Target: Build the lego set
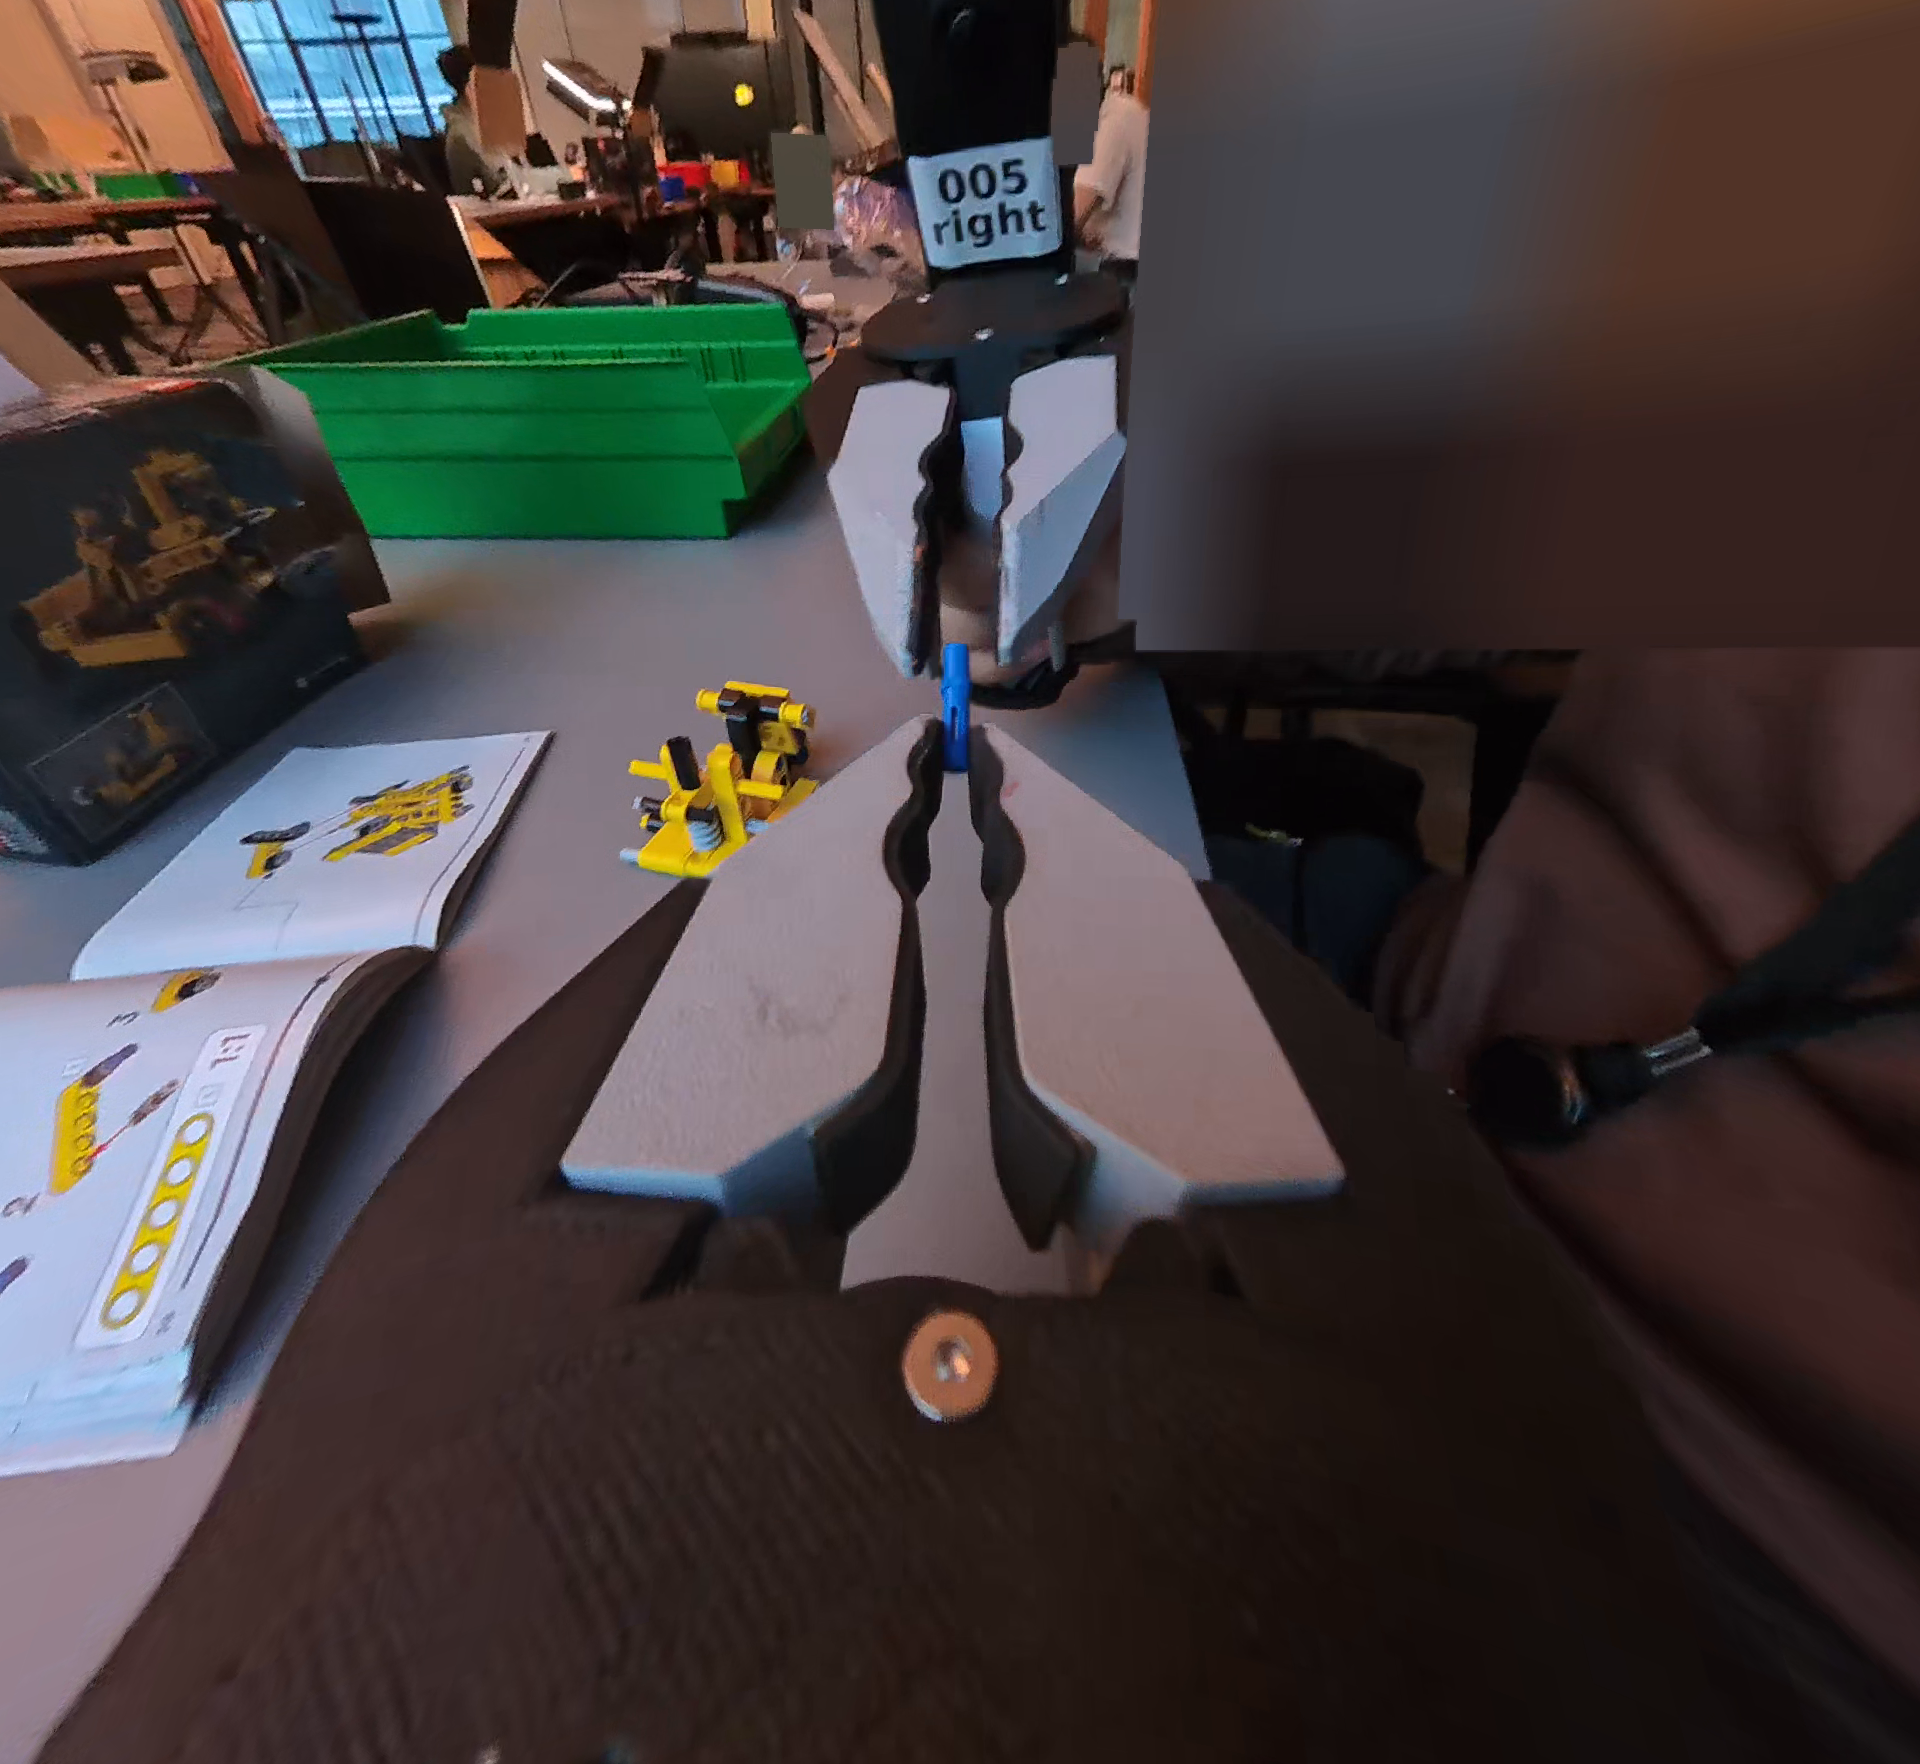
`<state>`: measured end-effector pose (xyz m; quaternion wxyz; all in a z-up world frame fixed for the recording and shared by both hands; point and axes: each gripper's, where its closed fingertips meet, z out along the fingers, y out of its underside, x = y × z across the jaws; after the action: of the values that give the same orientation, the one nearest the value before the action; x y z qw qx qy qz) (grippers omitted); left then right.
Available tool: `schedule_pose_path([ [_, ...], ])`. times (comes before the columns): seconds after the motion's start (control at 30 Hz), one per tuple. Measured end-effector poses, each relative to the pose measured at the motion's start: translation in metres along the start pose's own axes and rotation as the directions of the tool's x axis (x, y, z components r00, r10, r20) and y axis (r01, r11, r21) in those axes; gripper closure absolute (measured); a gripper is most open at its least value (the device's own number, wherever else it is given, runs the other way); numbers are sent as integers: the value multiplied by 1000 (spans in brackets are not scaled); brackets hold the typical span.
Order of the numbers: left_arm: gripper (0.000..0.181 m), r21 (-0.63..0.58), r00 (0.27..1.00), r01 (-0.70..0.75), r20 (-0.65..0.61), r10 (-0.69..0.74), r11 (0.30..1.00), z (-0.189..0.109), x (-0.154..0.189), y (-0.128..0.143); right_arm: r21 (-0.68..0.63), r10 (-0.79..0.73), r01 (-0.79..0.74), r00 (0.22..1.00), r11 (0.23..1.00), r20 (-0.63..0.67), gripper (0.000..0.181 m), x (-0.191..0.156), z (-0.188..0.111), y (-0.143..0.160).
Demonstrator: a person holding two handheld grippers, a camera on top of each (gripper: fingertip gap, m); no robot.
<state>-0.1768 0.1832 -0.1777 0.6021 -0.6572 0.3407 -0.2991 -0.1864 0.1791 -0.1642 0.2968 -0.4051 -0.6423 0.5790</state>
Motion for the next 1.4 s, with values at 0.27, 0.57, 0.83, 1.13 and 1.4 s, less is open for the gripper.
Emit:
schedule_pose_path([
  [0.27, 179, 84, 1000, 17, -3, -16, 996, 0, 3, -12, 9, -76, 77, 997, 997, -22, 172, -3, 4, -6],
  [0.57, 179, 71, 1000, -14, 28, 12, 997, 0, 2, -10, -81, -194, 189, 979, 979, -55, 179, -4, 4, -3],
  [0.83, 179, 30, 996, -63, 72, 61, 998, 0, -2, -5, -166, -217, 203, 974, 965, -72, 179, 1, 0, 3],
  [1.13, 179, 50, 998, 7, 61, -10, 999, -3, -6, -7, -64, -100, 97, 994, 993, -45, 179, 5, 3, 0],
  [1.4, 179, -48, 997, 40, 71, -36, 998, 0, -7, 6, -61, -86, 84, 996, 995, -38, 179, 8, 8, 11],
])
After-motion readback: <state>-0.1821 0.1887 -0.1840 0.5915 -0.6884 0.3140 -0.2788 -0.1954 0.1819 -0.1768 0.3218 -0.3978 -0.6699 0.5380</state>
